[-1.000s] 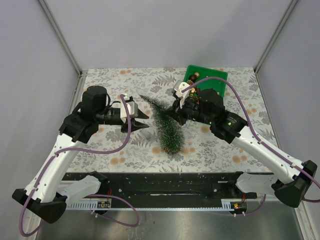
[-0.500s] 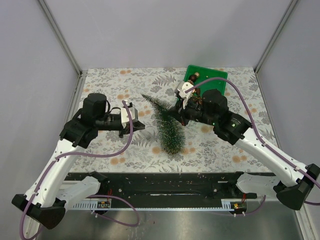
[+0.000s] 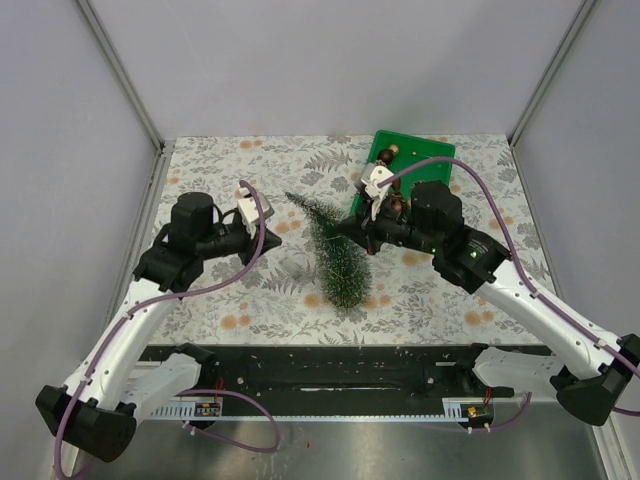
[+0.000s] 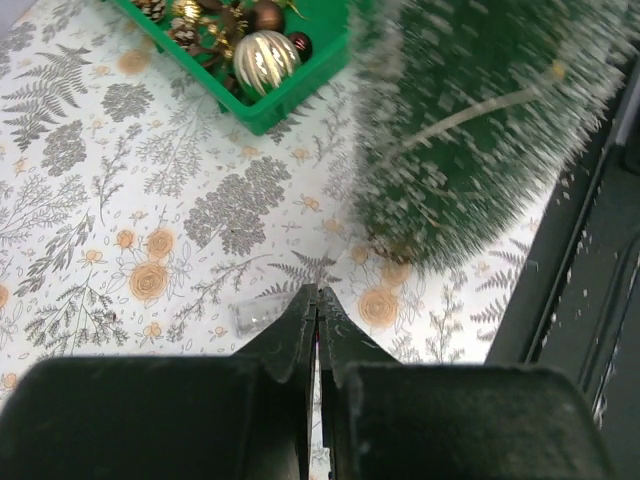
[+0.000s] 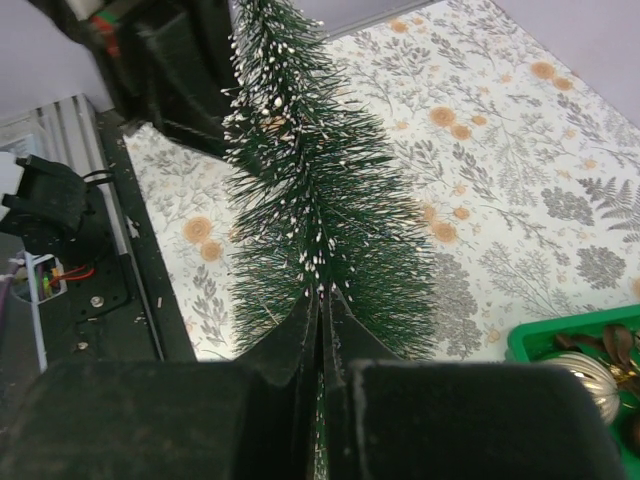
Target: Decorate the small christmas tree
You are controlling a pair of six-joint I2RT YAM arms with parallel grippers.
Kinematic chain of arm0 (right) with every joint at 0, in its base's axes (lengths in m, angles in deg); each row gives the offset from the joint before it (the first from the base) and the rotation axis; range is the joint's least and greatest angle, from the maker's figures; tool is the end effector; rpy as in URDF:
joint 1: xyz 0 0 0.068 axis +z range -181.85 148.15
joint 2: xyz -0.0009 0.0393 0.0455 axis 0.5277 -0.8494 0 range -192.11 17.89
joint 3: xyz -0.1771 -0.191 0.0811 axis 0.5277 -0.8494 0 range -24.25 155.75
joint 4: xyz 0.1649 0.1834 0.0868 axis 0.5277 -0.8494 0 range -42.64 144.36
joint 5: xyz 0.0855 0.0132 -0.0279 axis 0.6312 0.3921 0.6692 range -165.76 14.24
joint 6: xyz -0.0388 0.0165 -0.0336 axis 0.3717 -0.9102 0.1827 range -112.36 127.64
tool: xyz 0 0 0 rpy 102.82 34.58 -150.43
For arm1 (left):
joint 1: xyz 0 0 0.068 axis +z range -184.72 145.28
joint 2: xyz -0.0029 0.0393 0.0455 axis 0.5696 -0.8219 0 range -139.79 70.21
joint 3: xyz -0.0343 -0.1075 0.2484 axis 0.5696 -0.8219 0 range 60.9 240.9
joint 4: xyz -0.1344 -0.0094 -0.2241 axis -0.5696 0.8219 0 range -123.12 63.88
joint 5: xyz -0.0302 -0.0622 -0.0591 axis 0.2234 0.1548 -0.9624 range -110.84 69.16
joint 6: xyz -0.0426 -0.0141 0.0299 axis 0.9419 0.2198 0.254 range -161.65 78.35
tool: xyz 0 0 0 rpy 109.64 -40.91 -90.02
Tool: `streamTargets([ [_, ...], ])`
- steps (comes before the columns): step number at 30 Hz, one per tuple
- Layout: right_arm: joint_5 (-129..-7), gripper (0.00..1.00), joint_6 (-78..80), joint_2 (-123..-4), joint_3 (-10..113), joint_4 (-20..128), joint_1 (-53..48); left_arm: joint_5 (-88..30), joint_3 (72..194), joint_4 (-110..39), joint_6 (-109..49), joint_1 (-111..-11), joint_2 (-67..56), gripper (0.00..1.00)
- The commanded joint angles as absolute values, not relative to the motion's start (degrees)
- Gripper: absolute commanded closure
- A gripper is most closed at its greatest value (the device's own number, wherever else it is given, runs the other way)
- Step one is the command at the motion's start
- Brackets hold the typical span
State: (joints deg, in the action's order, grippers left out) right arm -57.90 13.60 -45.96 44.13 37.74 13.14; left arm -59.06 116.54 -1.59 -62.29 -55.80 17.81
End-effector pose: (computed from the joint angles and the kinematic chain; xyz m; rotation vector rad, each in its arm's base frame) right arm 0.1681 0.1834 0.4071 -0.9927 1.5453 0.7621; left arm 0.1693 -0.0888 0.3481 1.0858 1.7008 -0.6889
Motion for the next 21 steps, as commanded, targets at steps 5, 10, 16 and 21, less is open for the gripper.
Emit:
streamTargets([
  [5, -49.93, 1.0, 6.34, -42.84, 42.55, 45.21, 12.71, -53.19, 119.08, -16.51, -43.07, -55.64, 11.59, 0.98],
  [10, -46.42, 1.0, 2.46, -40.56, 39.65, 50.05, 12.62, -52.58, 118.64, -17.3, -41.91, -56.16, 8.95, 0.97],
  [16, -42.63, 1.0, 0.08, -40.38, 36.66, 52.07, 12.8, -48.36, 118.99, -19.58, -42.79, -56.78, 6.14, 0.97],
  [21, -43.32, 1.0, 1.65, -41.25, 37.09, 51.2, 13.85, -48.09, 122.94, -21.17, -41.91, -58.88, 2.19, 0.98],
])
